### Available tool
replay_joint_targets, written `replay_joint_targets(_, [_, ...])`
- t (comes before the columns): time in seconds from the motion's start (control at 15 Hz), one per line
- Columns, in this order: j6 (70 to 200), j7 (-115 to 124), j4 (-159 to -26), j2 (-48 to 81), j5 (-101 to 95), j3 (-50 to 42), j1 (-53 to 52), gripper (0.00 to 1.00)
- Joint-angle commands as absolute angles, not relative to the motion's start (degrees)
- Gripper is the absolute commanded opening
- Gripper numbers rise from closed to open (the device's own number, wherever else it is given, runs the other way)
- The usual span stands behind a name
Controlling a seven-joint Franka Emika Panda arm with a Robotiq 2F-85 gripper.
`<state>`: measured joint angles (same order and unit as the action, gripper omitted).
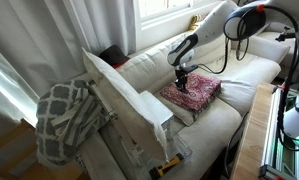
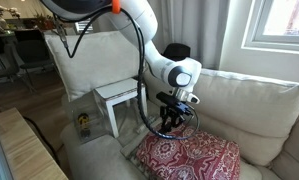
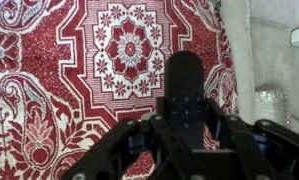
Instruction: Put the white pillow against the backrest of the white chair, remove the black remote from the chair and put it on the maroon blanket
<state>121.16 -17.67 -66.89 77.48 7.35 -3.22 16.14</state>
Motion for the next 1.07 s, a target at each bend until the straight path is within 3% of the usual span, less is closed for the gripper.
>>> replay_joint_targets(0.0, [119.07,-17.57,-58.58,83.48,6.27,-1.80,17.81,0.22])
replay_joint_targets(0.07, [118.72,-18.02,-57.59,84.19,6.28,-1.58,18.07,0.67])
replay_joint_targets(0.2, [119.34,-17.15,-56.47,84.75,6.32,-1.81,17.98,0.74])
replay_joint_targets(0.4, [120.65,-19.89,-62.64,79.80,7.26,-2.30,16.99,0.96])
replay_joint_targets(0.47, [122.47,-20.17,-66.38,77.09,7.03,-2.58,16.41,1.00])
replay_joint_targets(1.0, [136.57,-23.39,-87.45,60.53,3.12,-6.49,11.83,1.00])
